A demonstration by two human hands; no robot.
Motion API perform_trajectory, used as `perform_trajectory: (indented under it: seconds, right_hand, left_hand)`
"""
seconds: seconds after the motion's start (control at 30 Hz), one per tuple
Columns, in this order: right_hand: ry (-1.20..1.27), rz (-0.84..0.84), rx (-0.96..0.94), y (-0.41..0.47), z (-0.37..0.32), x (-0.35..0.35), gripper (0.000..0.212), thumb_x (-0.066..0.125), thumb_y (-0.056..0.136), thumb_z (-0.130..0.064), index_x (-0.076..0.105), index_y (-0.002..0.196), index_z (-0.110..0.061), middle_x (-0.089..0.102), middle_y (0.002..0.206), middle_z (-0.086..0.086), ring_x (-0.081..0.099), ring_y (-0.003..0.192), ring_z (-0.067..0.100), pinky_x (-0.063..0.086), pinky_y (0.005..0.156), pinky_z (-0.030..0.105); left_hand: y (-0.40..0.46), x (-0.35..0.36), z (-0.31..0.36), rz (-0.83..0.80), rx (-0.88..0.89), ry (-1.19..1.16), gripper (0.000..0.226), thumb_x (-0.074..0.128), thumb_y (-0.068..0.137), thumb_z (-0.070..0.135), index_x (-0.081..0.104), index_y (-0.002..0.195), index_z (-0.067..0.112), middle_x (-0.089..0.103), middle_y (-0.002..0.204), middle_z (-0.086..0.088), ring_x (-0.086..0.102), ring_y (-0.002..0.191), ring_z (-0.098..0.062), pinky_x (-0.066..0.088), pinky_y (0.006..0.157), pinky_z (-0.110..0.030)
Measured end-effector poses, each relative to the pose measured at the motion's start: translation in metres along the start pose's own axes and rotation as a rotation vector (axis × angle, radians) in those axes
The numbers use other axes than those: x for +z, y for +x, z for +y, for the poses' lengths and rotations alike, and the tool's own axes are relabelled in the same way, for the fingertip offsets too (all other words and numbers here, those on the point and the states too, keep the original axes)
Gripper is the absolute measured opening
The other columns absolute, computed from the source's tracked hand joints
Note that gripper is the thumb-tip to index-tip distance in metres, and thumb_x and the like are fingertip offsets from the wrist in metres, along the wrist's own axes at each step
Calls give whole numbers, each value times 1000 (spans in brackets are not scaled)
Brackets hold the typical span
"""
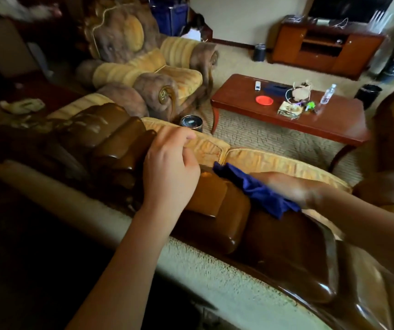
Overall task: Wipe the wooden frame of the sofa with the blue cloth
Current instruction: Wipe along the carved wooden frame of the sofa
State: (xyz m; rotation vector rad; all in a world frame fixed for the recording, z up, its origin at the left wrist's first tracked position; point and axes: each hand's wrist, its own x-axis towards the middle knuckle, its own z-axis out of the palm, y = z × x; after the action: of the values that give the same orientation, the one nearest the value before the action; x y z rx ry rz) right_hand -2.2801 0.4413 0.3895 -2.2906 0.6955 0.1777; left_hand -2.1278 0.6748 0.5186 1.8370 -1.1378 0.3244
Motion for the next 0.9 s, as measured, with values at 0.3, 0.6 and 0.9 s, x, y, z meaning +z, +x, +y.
perform_trajectory:
  seconds: [0.3, 0.6, 0.9]
  right_hand:
    - [131, -40, 4, -32, -137, -15, 27, 30, 102, -30, 55, 114, -29, 56, 115, -4, 53, 109, 12, 35, 89, 17]
    - [409, -194, -145, 16, -161, 3, 38, 39, 102, -26, 53, 129, -4, 56, 123, 4, 51, 114, 19, 38, 100, 17]
    - [22, 19, -574, -86, -129, -17, 45, 44, 100, -23, 38, 143, -12, 36, 150, 2, 29, 139, 15, 13, 102, 9]
  left_hand:
    - [-13, 12, 4, 211, 98, -36, 31, 40, 77, -4, 67, 90, -2, 60, 96, -18, 59, 88, -21, 49, 81, -23]
    - [-14, 16, 7, 356, 28, 136, 30, 39, 76, -10, 66, 87, -4, 60, 89, -18, 55, 80, -13, 46, 75, -14]
    - [-33, 20, 30, 623, -259, 84, 23, 41, 84, 0, 64, 90, 1, 60, 97, -16, 51, 81, 3, 40, 80, -5]
